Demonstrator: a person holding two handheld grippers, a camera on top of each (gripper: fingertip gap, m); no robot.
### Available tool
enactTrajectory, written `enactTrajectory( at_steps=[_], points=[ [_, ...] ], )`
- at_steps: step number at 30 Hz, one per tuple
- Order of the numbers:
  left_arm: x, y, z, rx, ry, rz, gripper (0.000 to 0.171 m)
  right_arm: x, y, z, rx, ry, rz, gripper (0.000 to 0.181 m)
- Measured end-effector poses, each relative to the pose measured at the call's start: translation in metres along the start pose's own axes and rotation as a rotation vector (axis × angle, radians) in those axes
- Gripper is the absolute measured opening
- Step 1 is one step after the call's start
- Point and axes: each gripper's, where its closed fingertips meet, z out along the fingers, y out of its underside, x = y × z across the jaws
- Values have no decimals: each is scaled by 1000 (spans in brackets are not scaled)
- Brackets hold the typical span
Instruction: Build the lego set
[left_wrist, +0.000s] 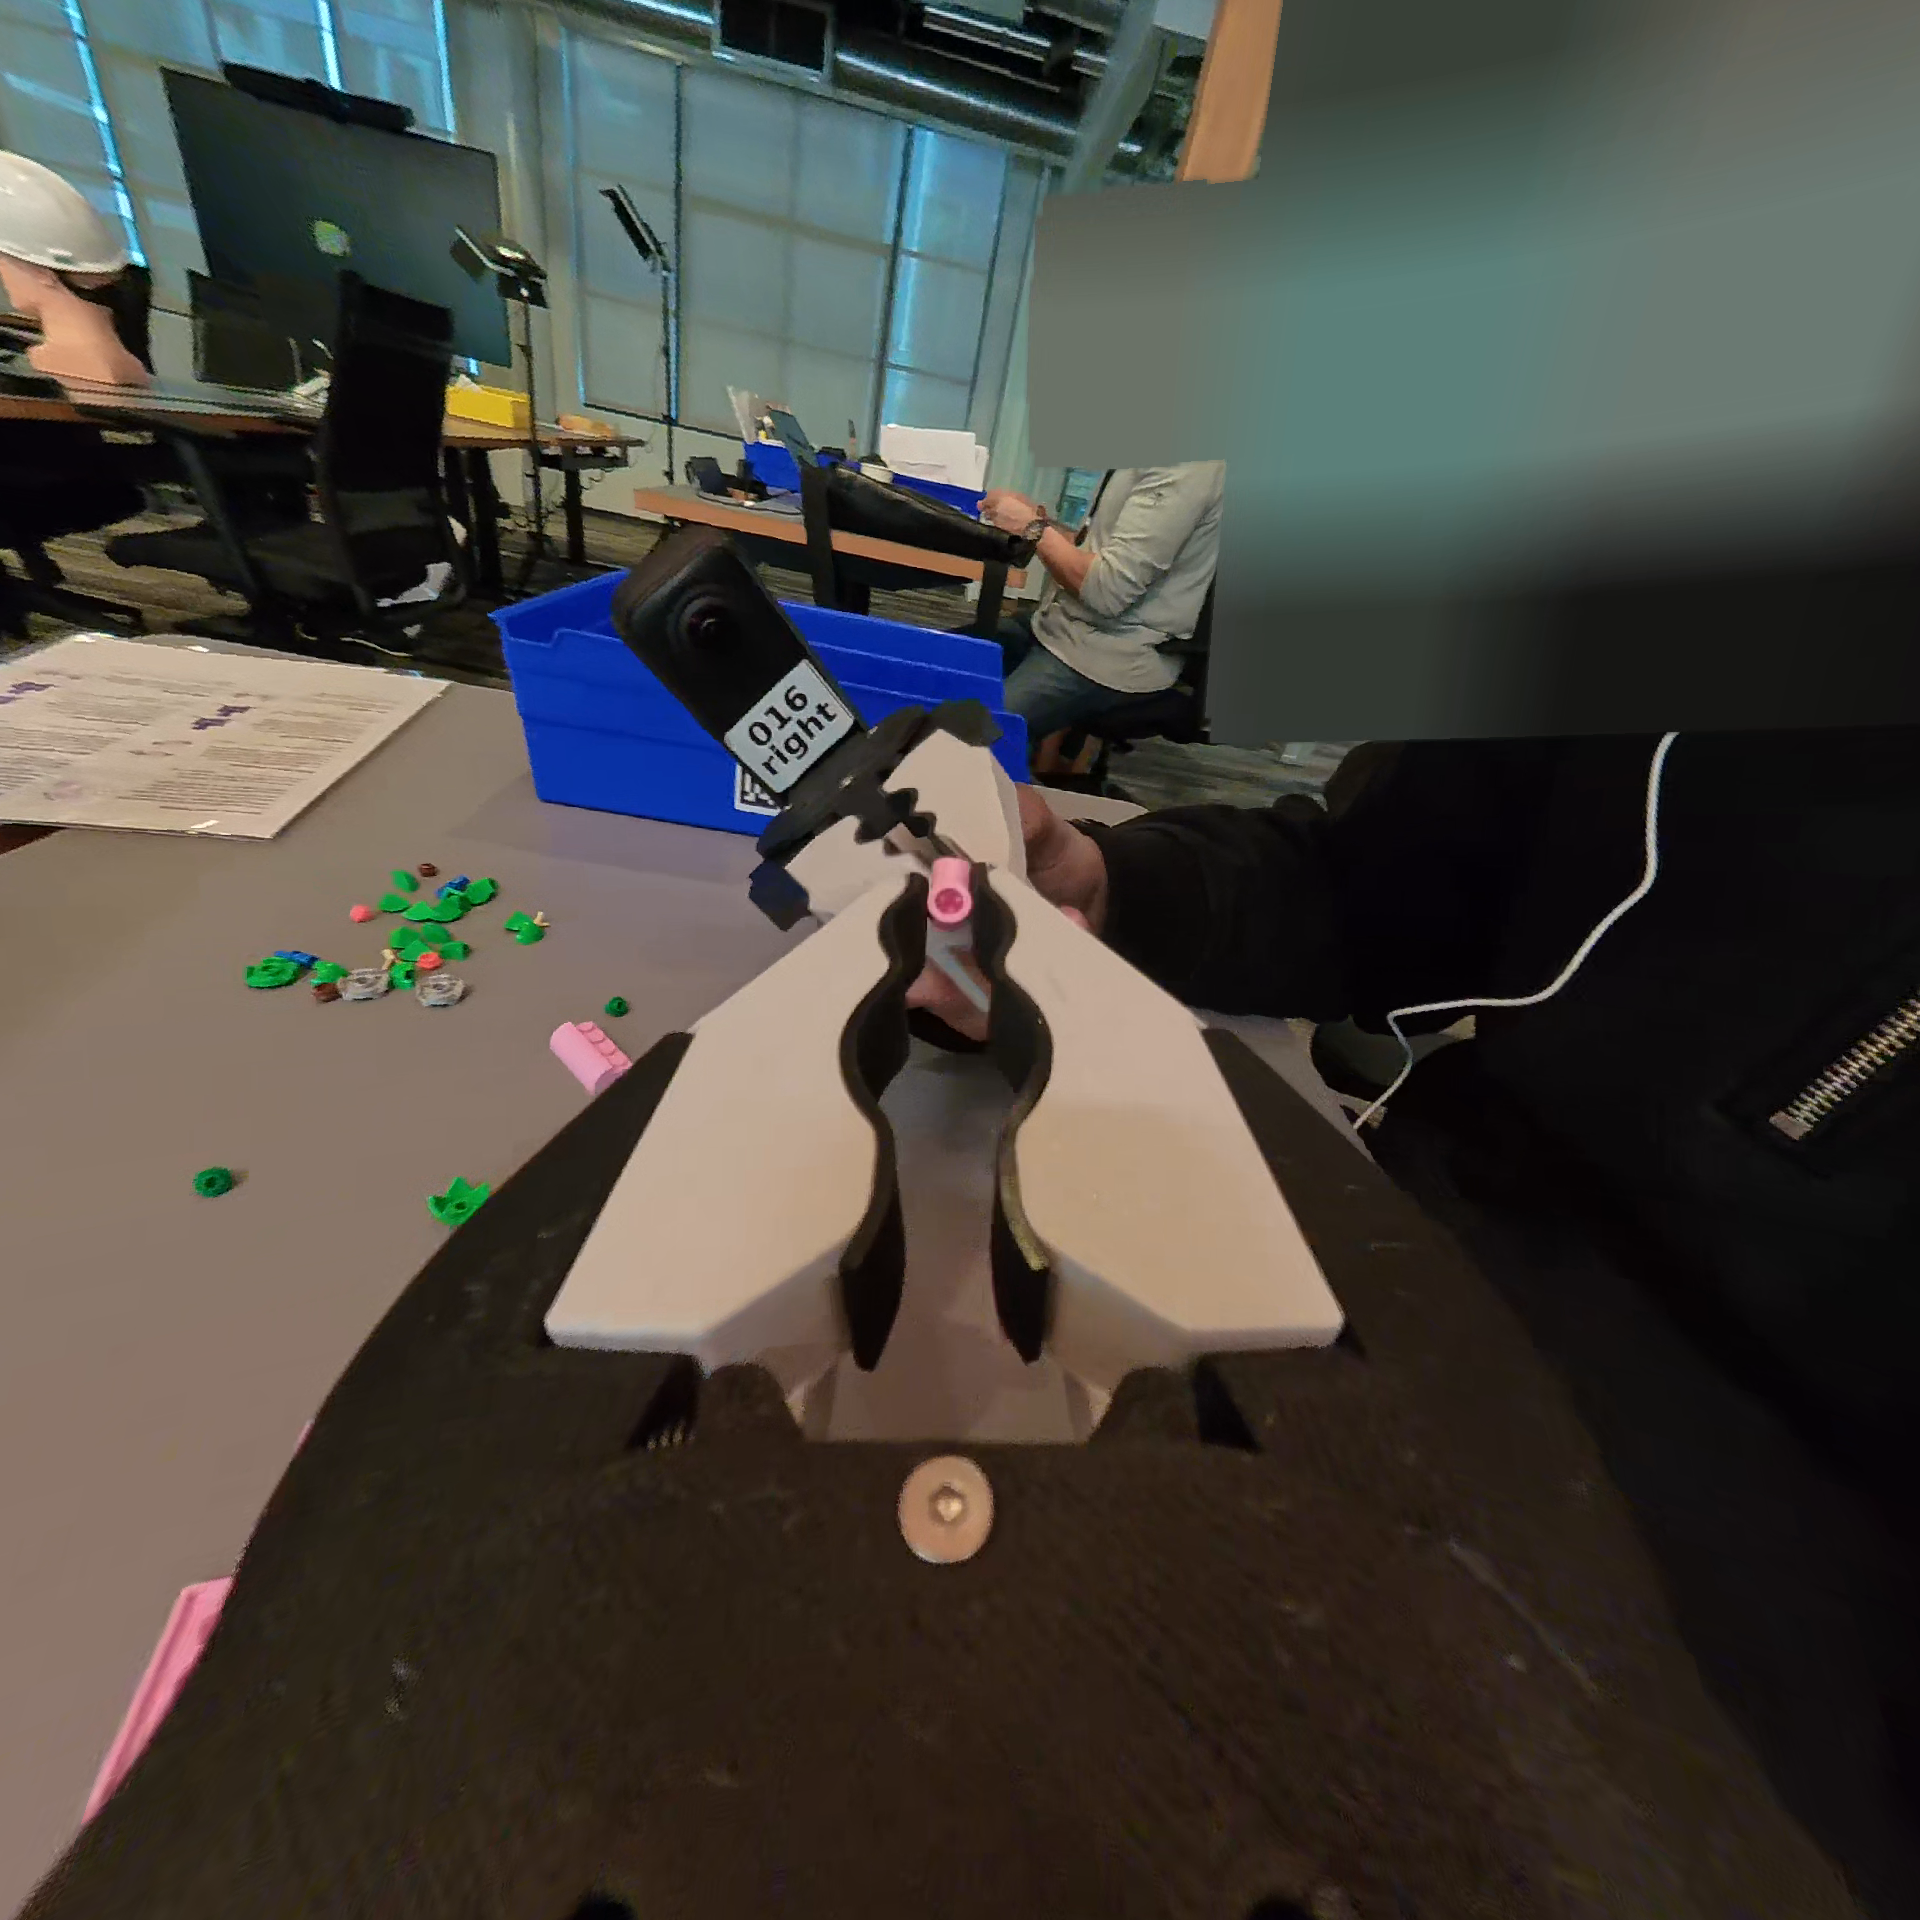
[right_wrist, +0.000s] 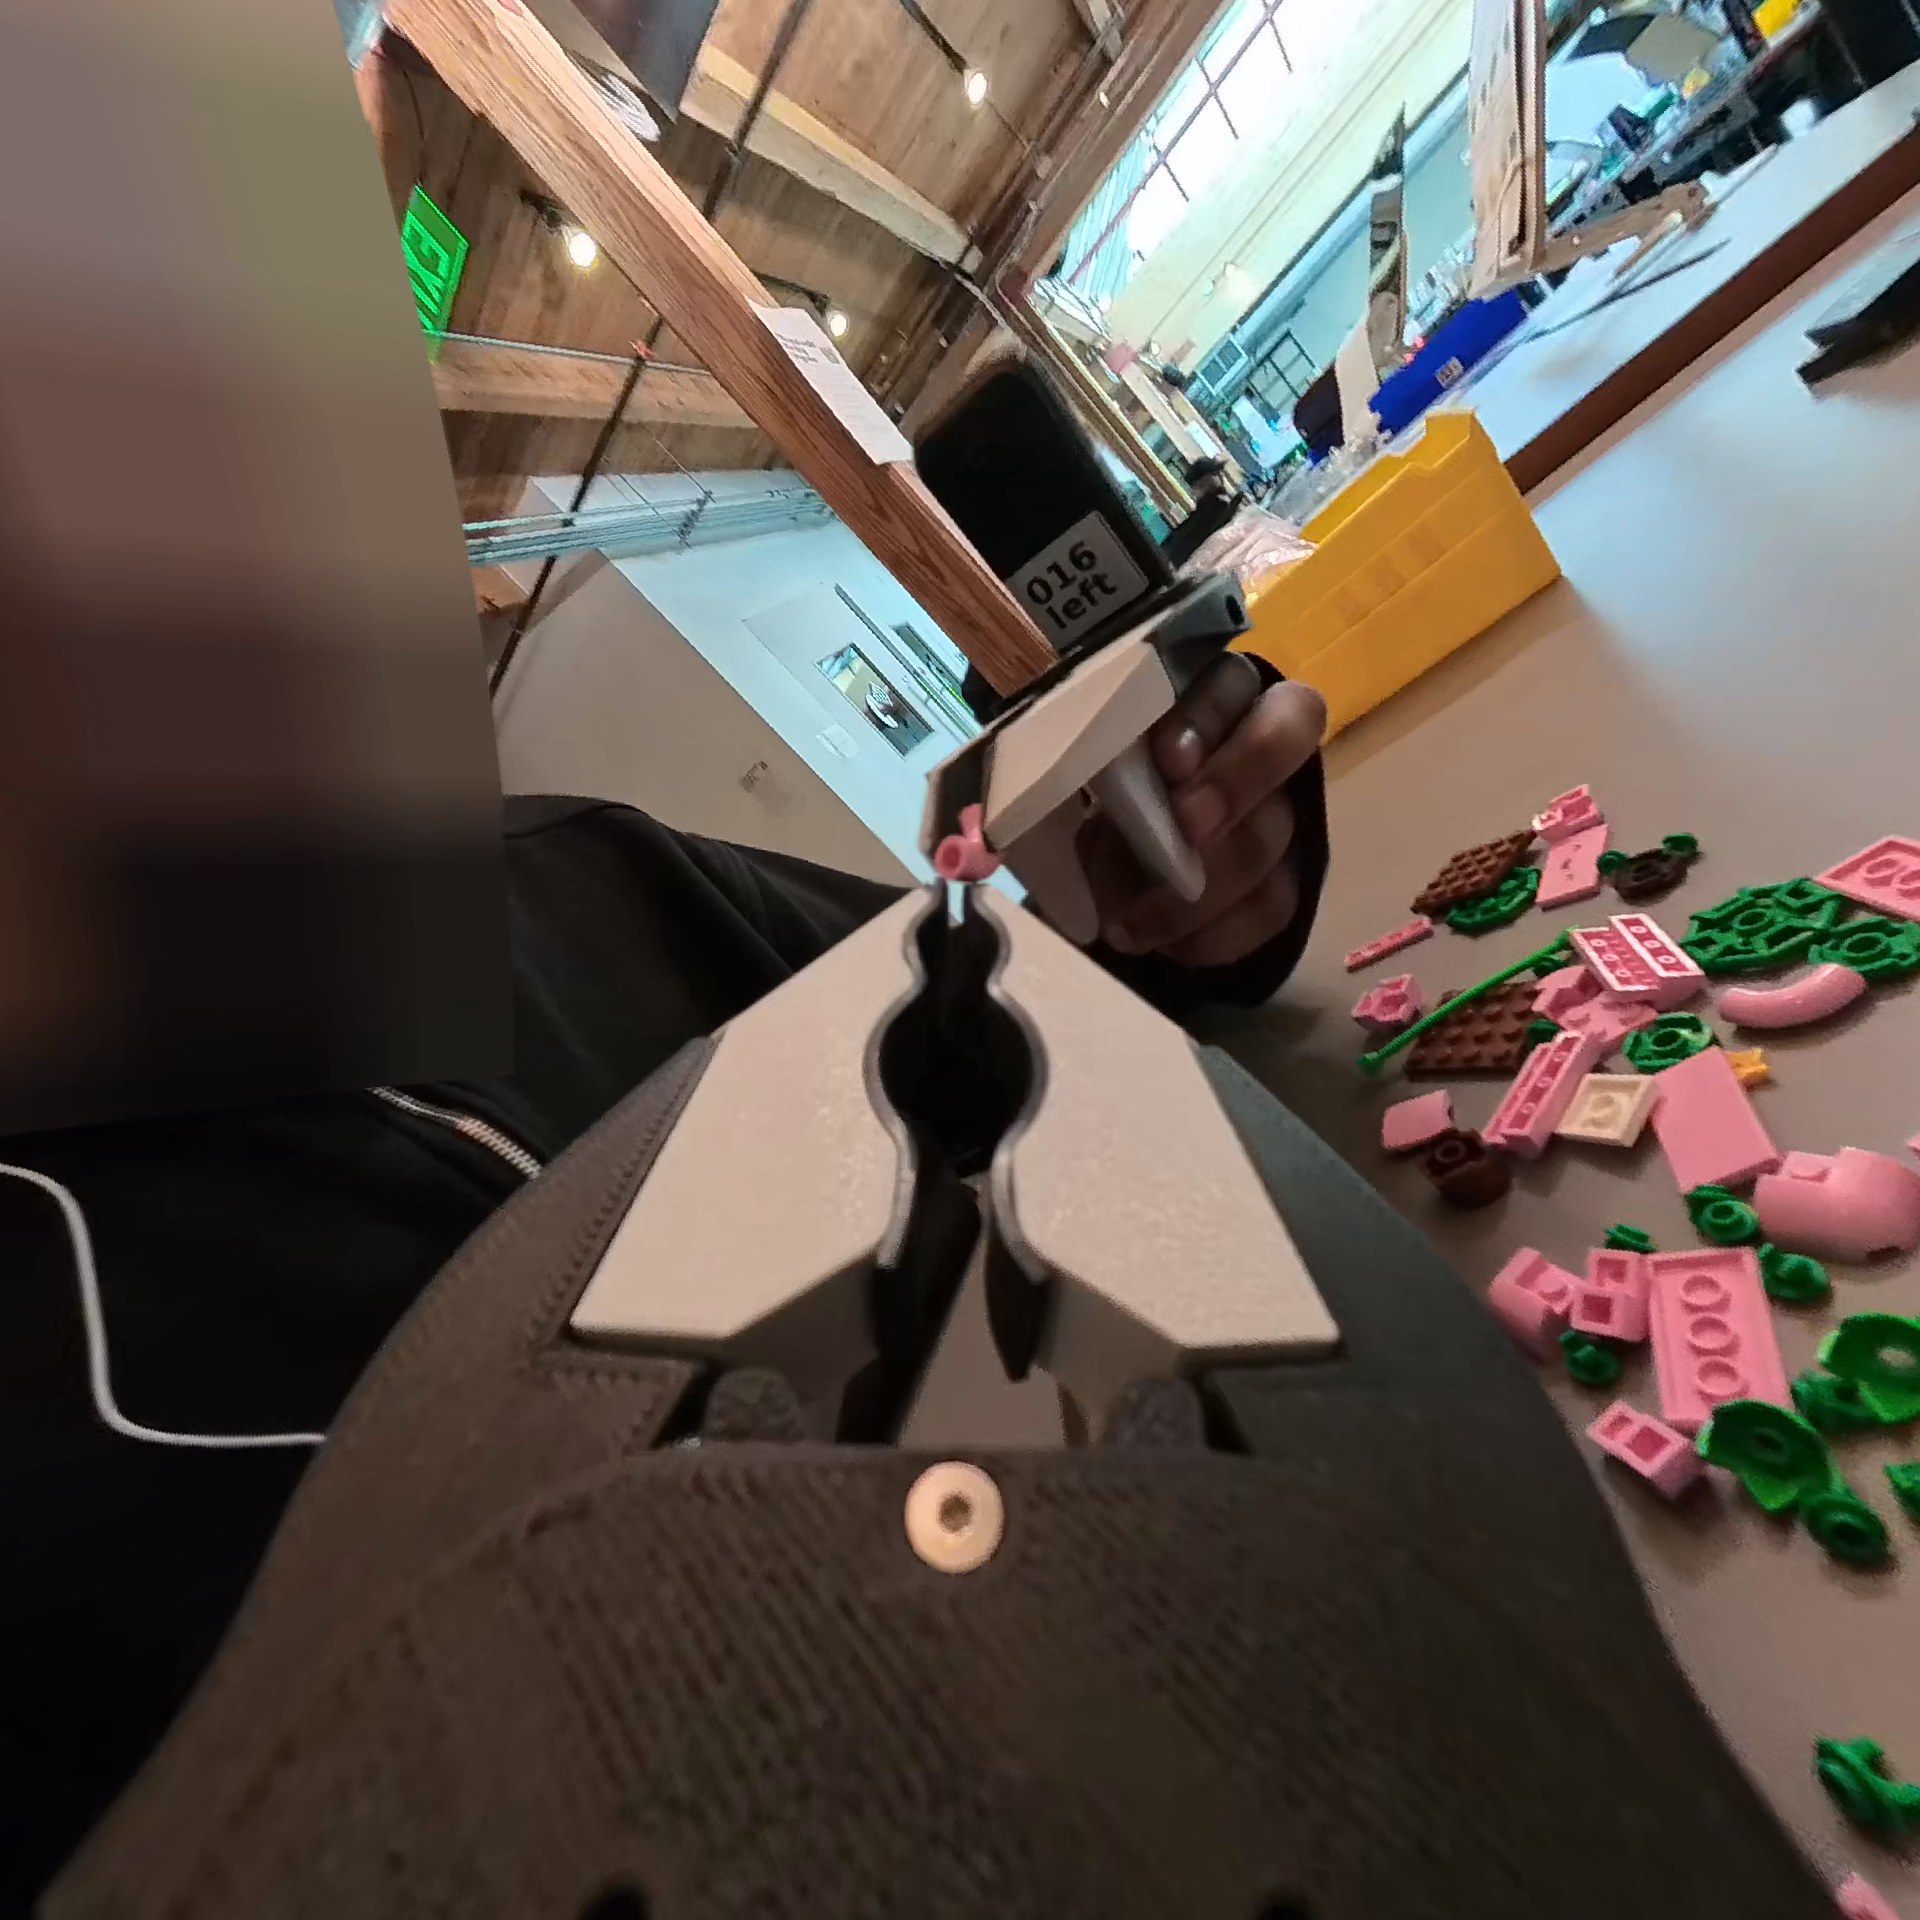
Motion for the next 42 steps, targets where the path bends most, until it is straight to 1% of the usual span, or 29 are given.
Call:
enactTrajectory(
  at_steps=[3,6,9,12,16,18,21,27,29,38,42],
  points=[
    [-6,-3,-3,17,-29,-16,7,1,-7,-4,37,15,-13,2],
    [-11,-3,-4,25,-42,-41,7,7,-10,-6,35,97,-108,13],
    [-11,-3,-5,32,-31,-65,7,16,-12,-10,9,246,-294,22],
    [-10,-3,-4,36,-10,-91,7,16,-17,-12,-6,367,-503,27],
    [-8,-5,-4,69,27,-134,7,7,-17,-9,-44,410,-707,34],
    [-7,-10,-6,104,38,-149,7,11,-15,-8,-61,436,-724,39],
    [-9,-14,-9,141,29,-155,7,16,-12,-7,-71,437,-695,39],
    [-8,-9,-5,98,21,-137,7,12,-19,-12,-29,427,-686,34],
    [-7,-7,-3,84,33,-147,7,11,-19,-12,-33,431,-711,32],
    [-4,-6,-1,98,95,-244,7,11,-10,-7,-112,480,-856,26],
    [-5,-6,-1,106,109,-275,6,14,-9,-7,-135,502,-885,25]
  ],
)
